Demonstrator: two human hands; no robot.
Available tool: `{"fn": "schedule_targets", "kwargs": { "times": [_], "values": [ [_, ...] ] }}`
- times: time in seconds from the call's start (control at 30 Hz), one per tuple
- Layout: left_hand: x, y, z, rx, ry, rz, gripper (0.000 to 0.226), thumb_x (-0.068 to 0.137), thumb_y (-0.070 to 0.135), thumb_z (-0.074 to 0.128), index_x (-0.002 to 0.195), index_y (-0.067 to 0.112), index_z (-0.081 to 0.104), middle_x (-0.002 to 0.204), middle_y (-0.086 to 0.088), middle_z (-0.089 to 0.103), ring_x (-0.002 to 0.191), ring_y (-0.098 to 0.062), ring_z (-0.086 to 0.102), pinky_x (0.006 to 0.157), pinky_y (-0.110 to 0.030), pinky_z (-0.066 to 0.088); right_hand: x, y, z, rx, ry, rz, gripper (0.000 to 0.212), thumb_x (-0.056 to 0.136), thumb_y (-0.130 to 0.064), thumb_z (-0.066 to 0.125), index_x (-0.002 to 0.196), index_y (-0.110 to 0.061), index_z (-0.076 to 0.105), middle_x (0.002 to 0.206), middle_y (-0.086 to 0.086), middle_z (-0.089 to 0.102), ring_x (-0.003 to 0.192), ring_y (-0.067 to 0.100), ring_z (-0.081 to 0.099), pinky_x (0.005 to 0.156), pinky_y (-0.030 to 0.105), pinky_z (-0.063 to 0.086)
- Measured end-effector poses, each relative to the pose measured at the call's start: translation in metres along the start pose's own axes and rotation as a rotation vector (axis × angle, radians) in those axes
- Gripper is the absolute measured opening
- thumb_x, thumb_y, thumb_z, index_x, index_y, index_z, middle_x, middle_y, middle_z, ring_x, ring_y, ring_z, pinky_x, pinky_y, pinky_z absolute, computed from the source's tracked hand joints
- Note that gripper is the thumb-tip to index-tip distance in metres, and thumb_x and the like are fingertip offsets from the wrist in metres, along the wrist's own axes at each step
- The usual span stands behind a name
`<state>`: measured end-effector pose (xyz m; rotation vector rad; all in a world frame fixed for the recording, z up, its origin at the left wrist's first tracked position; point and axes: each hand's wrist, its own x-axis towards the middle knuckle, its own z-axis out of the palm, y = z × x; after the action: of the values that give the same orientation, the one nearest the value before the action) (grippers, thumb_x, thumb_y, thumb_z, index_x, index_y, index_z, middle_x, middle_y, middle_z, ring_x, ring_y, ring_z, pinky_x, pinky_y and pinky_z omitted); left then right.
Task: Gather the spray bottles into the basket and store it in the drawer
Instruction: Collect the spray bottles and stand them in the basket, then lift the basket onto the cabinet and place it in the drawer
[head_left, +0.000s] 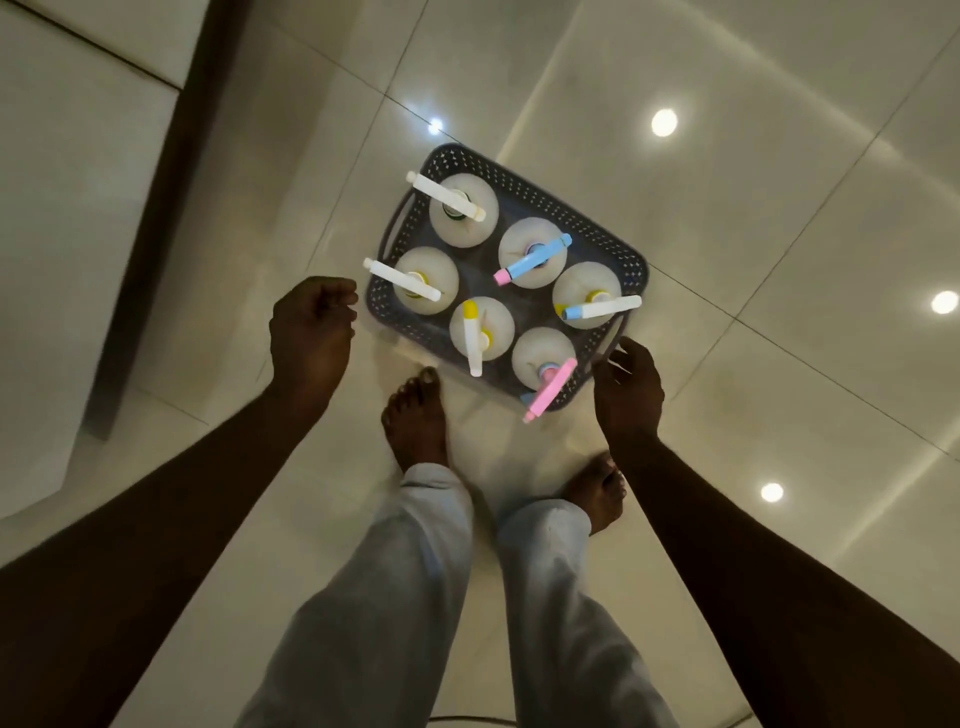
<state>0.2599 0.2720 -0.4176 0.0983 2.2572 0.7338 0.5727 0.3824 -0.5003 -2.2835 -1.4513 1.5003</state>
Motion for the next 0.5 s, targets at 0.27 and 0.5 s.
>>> {"fn": "schedule_targets", "kwargs": {
  "times": [0.27,0.5],
  "values": [
    [0.097,0.029,0.022,0.011,-0.292,-0.113,0.043,0.101,0.011,0.057,0.142,0.021,0.064,0.142,-0.001,0.064,0.126,-0.018,0.06,0.107,-0.034,0.05,0.025,0.0,0.017,0.158,0.06,0.175,0.027,0.101,-0.011,0.059,0.123,-0.006,0.074,0.109,0.011,0.077,0.108,0.037,0.072,0.1,0.058,0.057],
    [0.101,0.057,0.038,-0.072,-0.403,-0.177,0.032,0.098,0.012,0.052,0.117,0.004,0.077,0.103,-0.009,0.071,0.097,-0.026,0.06,0.081,-0.032,0.05,0.021,-0.007,0.017,0.268,0.049,0.2,0.024,0.104,-0.01,0.059,0.123,-0.006,0.075,0.106,0.012,0.077,0.098,0.027,0.07,0.102,0.057,0.058]
  ]
}}
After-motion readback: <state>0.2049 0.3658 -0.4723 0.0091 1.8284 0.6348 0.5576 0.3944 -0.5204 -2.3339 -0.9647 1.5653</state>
